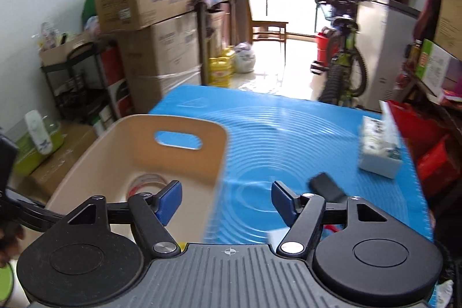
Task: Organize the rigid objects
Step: 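Carry the tape roll over the basket with the right tool and release, then grasp the white charger on the mat with the right tool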
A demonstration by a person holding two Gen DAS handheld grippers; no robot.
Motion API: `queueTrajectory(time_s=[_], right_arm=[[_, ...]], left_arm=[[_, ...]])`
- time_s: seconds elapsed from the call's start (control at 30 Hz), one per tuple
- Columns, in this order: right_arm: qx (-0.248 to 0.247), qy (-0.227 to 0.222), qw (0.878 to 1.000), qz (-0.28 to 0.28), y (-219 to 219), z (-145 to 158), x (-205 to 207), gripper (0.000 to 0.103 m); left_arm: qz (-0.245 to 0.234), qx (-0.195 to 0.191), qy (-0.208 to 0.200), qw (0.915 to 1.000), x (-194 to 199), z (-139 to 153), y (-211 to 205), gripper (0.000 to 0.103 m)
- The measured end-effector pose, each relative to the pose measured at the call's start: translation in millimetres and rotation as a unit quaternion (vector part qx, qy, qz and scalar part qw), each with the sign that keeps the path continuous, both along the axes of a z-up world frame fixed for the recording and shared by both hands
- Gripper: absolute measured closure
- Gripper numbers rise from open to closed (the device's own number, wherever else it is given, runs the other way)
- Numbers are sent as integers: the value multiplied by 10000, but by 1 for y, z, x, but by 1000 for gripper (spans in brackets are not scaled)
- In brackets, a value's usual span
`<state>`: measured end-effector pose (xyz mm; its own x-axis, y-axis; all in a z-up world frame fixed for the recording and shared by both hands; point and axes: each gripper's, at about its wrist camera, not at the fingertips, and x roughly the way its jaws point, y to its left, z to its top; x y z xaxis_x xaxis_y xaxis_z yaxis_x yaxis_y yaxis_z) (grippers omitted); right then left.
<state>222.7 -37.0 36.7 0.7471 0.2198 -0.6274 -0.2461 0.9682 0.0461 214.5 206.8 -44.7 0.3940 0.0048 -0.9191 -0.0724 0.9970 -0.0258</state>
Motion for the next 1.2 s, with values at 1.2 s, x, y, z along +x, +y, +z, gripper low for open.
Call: queueTrajectory(time_s=[1.2], right_arm=[[-373,859,9956,-85,-12,-148,69,35]], left_arm=[[2,30,51,10000,1,-3,1,99]])
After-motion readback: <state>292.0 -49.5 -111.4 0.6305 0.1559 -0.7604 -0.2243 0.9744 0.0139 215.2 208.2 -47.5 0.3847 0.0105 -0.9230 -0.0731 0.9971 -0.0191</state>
